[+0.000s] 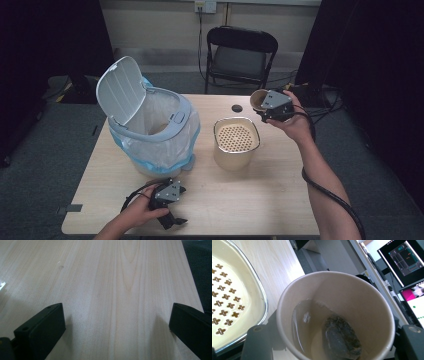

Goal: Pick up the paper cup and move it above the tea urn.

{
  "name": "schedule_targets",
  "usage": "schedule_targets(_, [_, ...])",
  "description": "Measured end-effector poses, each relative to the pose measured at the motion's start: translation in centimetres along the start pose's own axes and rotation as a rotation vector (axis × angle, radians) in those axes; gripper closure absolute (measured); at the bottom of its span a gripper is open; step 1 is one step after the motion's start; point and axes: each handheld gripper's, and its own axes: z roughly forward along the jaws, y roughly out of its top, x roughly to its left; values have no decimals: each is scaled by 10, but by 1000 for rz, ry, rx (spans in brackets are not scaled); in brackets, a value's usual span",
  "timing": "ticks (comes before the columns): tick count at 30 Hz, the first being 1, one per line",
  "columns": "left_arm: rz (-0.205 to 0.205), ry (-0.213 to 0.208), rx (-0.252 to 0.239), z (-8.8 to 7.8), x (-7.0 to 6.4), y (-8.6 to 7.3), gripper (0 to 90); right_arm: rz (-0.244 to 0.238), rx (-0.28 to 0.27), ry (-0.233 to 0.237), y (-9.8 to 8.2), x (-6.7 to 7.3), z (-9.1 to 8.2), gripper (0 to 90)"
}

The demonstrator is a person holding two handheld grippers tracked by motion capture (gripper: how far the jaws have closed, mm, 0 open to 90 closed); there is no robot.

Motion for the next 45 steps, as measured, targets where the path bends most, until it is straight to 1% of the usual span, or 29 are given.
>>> schedule_targets(4, [-1,0,-1,0,0,0,0,-34,5,-3,4,2,-2,299])
schedule_targets(5, [-1,0,-1,0,0,0,0,-73,18,-5,6,4,-3,299])
schedule_targets(6, [0,-1,-2,0,0,0,0,-73,18,-5,6,4,-3,299])
schedule_targets(7, [1,-1,-4,0,0,0,0,-115,42,-5,8,7,-2,300])
schedule_targets(8, [1,-1,-4,0,0,0,0,-115,42,-5,8,7,-2,300])
schedule_targets(9, [1,0,-2,0,0,0,0,-154,52,-8,11,8,-1,301])
schedule_targets(12, [1,0,-1,0,0,0,0,-166,51,-16,13,10,-1,303])
schedule_targets(13, [3,0,-1,0,0,0,0,-212,58,-35,15,12,-1,304])
schedule_targets(14, [1,-1,-2,0,0,0,0,-212,58,-35,15,12,-1,304])
schedule_targets(15, [2,0,0,0,0,0,0,-304,87,-61,18,16,0,305])
schedule_targets(17, [1,-1,-2,0,0,0,0,-382,107,-79,21,21,0,307])
schedule_targets(18, [1,-1,-2,0,0,0,0,-382,107,-79,21,21,0,307])
schedule_targets(20, [0,-5,-6,0,0,0,0,-476,123,-97,25,27,1,306])
schedule_targets(22, [0,-6,-6,0,0,0,0,-588,136,-125,28,35,2,307])
schedule_targets(23, [1,-5,-6,0,0,0,0,-681,146,-157,32,41,2,307])
schedule_targets(24, [1,-6,-6,0,0,0,0,-681,146,-157,32,41,2,307])
schedule_targets(25, [1,-5,-5,0,0,0,0,-705,138,-171,33,43,2,307])
schedule_targets(27, [1,-5,-6,0,0,0,0,-853,129,-263,37,53,-1,308])
schedule_targets(28, [1,-5,-6,0,0,0,0,-893,141,-290,38,56,-2,308])
schedule_targets(30, [1,-6,-8,0,0,0,0,-915,137,-304,38,57,-2,308])
schedule_targets(32, [0,-6,-6,0,0,0,0,-981,139,-333,40,60,-2,306])
schedule_targets(33, [0,-6,-6,0,0,0,0,-975,143,-334,39,62,-2,305])
schedule_targets(35, [1,-5,-6,0,0,0,0,-1032,149,-349,38,63,-1,301])
schedule_targets(38, [1,-5,-6,0,0,0,0,-1059,141,-374,38,63,-3,298])
schedule_targets(40, [0,-6,-7,0,0,0,0,-1056,135,-371,39,63,-3,298])
schedule_targets(41, [0,-6,-7,0,0,0,0,-1015,139,-356,39,63,-4,296])
schedule_targets(43, [0,-6,-7,0,0,0,0,-997,141,-346,39,62,-4,296])
schedule_targets(44, [0,-5,-7,0,0,0,0,-908,144,-327,39,59,-4,295])
schedule_targets(45, [0,-6,-6,0,0,0,0,-908,144,-327,39,59,-4,295])
